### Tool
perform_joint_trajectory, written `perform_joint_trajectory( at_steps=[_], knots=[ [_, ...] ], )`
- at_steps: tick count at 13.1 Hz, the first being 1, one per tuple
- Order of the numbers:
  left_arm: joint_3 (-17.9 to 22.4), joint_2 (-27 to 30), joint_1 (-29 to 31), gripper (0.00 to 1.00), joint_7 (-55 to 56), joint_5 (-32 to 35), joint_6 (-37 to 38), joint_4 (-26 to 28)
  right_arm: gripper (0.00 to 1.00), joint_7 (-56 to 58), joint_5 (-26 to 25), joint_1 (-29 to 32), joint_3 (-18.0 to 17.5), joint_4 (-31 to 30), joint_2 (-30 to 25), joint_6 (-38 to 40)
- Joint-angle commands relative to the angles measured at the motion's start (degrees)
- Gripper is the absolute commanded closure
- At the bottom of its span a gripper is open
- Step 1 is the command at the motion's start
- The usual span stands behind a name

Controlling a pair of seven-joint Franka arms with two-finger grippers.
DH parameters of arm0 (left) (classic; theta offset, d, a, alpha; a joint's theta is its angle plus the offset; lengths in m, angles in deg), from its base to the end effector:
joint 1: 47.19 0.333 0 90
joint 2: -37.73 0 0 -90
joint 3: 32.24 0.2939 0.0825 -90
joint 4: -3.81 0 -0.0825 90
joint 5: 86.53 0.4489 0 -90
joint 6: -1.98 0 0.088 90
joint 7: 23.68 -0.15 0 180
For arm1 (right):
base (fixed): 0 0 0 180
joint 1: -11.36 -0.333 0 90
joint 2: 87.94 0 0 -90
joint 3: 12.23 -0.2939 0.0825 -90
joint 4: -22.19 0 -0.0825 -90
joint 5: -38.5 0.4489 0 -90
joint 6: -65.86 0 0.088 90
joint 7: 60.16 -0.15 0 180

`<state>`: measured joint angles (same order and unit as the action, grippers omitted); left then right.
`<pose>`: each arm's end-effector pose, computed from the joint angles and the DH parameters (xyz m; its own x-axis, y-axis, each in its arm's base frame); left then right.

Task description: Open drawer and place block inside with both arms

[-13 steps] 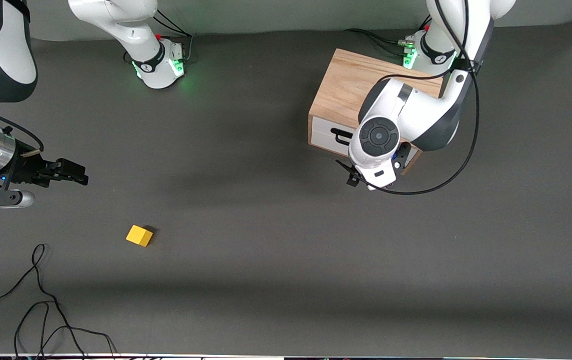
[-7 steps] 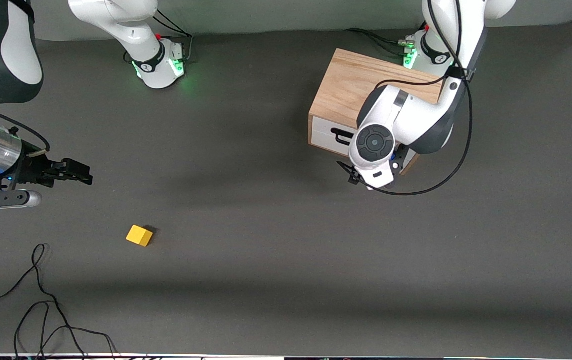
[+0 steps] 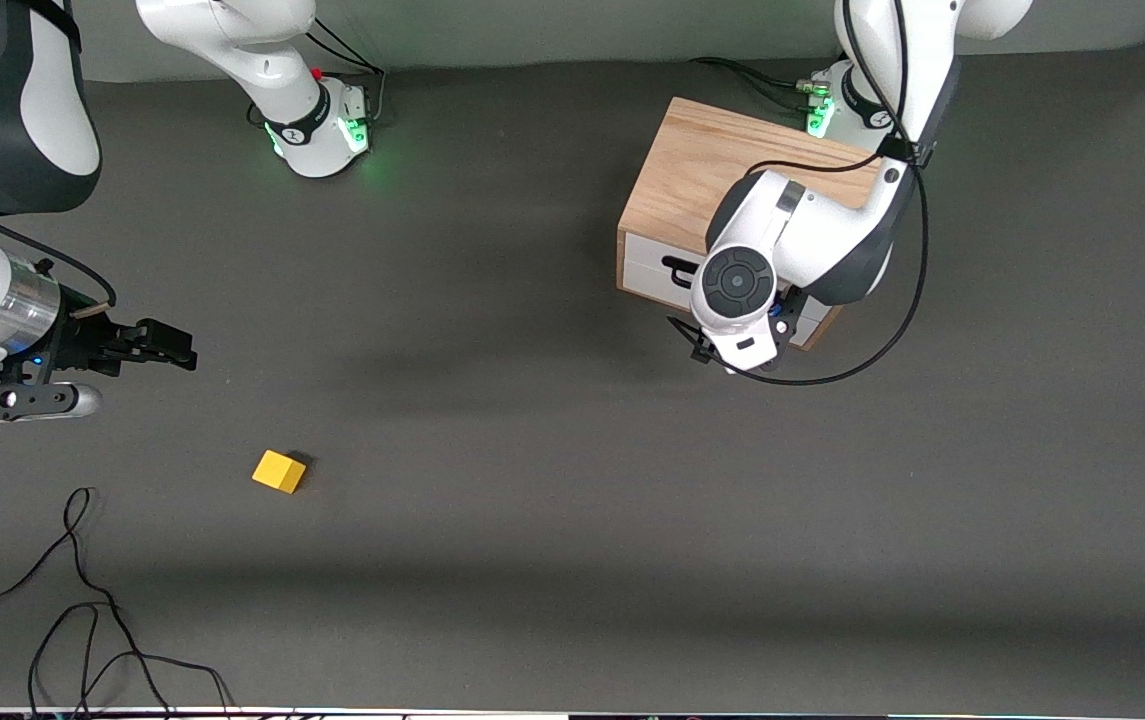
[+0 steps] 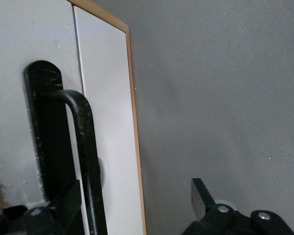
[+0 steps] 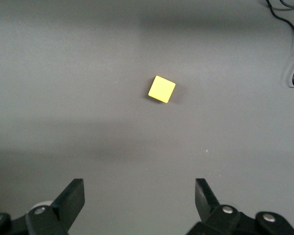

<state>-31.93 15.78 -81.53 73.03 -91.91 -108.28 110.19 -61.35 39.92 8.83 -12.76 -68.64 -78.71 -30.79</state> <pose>0.5140 -0.3595 0.1915 0.4118 0.9106 -0.0347 0.8594 -0.4007 -0.3175 0.6628 0.0386 0.4578 0.9978 0.0296 -0.0600 0.0282 -0.9993 -0.0246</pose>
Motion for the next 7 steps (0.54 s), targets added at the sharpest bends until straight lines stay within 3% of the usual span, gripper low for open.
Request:
perform_joint_trajectory(
  at_steps=[1,7],
  knots=[
    [0.39,0.42,-0.99,0.0,1.11,0.28,-1.18,0.41,0.0,0.58,1.04,-0.02,0.35,-1.01,-0.09,-1.17],
    [0.48,-1.86,-0.64,0.0,0.68,0.28,-2.94,-2.83,0.0,0.67,1.04,0.16,0.96,-1.1,-0.61,-1.69]
  ],
)
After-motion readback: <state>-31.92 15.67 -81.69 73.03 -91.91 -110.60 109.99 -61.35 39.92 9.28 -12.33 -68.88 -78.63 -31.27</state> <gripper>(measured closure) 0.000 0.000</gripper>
